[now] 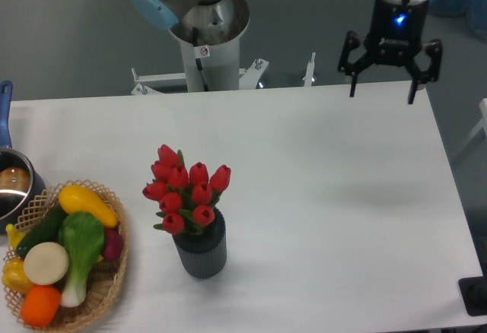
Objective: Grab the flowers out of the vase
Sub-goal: 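Move the open gripper from its raised pose toward the tulip vase, then lower the open gripper around the red tulip stems above the vase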
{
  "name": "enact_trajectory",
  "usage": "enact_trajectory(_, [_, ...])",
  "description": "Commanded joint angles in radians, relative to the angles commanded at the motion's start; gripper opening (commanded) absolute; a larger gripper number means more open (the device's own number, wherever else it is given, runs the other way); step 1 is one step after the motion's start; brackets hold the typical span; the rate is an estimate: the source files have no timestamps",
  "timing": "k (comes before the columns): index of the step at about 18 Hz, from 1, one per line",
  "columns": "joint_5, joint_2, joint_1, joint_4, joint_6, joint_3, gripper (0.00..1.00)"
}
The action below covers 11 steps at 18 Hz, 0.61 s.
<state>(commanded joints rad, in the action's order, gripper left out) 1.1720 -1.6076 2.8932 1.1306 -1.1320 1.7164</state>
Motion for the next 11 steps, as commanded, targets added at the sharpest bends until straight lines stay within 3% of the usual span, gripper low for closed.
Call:
enact_trajectory(4, [-0.02,-0.017,-0.061,-0.006,-0.018,0.012,1.0])
enact_trajectory(8, [-0.153,-0.04,-0.083,-0.093,-0.018,0.049,1.0])
enact_trajectory(11, [-0.167,-0.057,-0.129,-0.123,-0.052,0.077,1.0])
